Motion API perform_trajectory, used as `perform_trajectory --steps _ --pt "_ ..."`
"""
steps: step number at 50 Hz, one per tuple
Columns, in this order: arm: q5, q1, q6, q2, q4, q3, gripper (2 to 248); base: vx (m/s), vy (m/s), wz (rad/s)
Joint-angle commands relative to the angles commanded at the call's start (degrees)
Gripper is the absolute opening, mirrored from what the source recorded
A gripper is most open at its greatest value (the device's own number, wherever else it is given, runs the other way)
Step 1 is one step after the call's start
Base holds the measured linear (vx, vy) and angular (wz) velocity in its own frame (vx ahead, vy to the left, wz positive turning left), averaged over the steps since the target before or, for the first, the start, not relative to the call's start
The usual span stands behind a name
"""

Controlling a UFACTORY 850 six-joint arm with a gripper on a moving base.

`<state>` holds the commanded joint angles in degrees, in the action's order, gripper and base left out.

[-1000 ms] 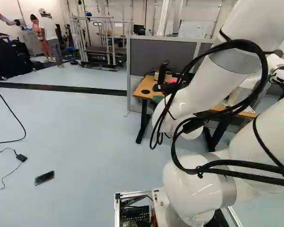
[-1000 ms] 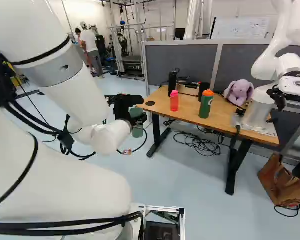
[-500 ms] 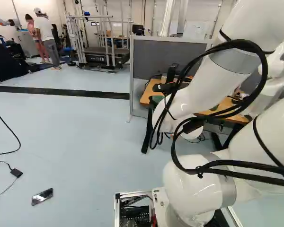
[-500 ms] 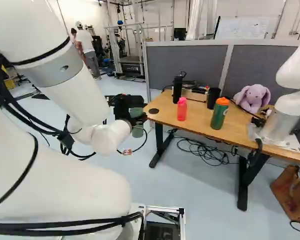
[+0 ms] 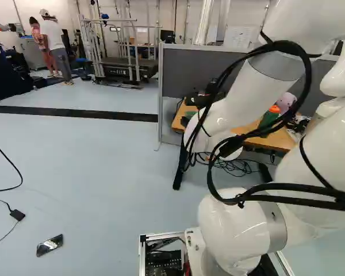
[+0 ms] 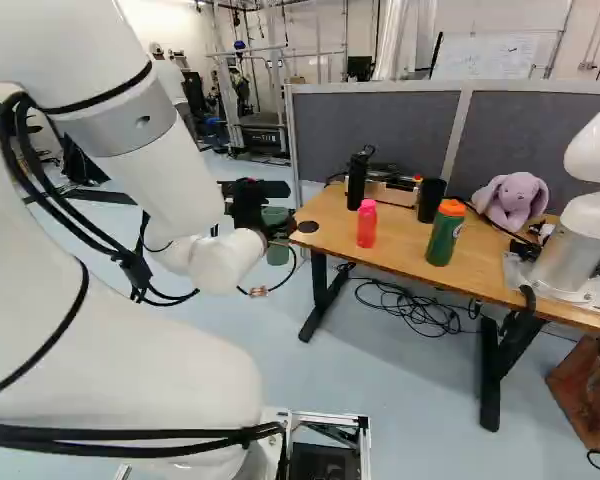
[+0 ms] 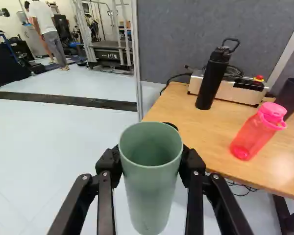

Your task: Place the green cup on the table

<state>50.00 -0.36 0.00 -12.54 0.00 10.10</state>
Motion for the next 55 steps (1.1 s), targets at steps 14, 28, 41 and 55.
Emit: perform_trajectory --steps 14,28,41,55 --pt "0.0 -0.7 0.0 3.5 0.0 4.3 127 0.000 0.000 0.000" --pt "0.0 -1.4 0.0 8.1 0.0 8.6 127 0.000 0.000 0.000" --pt "0.0 -1.9 0.0 12.2 0.0 12.7 127 0.000 0.000 0.000" --pt "0.9 -2.4 0.0 16.3 1.5 17.0 127 0.000 0.000 0.000"
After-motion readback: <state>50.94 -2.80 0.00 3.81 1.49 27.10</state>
